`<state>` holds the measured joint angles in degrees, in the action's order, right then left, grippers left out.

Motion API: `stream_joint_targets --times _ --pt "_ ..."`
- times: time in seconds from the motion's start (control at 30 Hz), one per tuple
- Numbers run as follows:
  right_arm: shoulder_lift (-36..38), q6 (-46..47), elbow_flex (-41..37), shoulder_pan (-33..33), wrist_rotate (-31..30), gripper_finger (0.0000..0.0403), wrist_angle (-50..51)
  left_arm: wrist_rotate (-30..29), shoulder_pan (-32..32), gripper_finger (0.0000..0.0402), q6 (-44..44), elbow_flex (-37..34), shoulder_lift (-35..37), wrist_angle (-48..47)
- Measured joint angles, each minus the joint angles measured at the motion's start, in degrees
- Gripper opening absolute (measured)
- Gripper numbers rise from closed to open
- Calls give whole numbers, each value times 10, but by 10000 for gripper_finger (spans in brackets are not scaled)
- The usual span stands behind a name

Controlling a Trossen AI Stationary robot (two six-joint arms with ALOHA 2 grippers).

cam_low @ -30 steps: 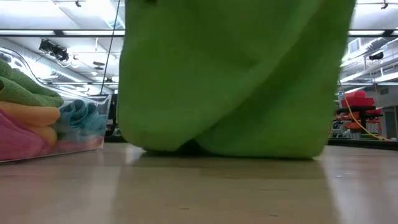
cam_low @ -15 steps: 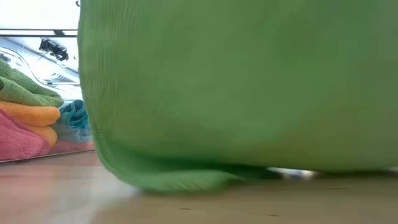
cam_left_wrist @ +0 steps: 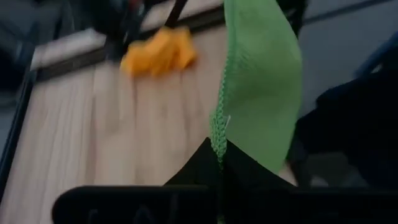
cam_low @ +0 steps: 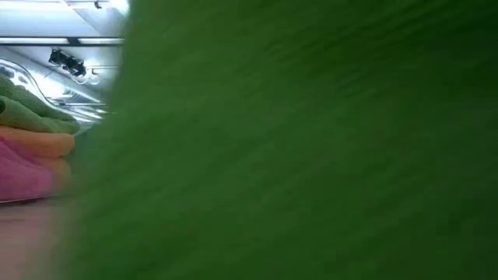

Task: Fold microfiber towels
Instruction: Fold the green microfiber cloth

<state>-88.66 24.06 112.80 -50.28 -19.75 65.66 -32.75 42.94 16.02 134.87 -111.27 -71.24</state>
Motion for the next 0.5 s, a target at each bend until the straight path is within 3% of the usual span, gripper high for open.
stream_joint_targets --times 0.27,0.5 --pt "0 56 -101 93 -91 6 136 -19 -66 20 151 -83 -5 -140" --pt "0 27 -244 223 -105 6 134 -49 -163 14 164 -216 -6 -156"
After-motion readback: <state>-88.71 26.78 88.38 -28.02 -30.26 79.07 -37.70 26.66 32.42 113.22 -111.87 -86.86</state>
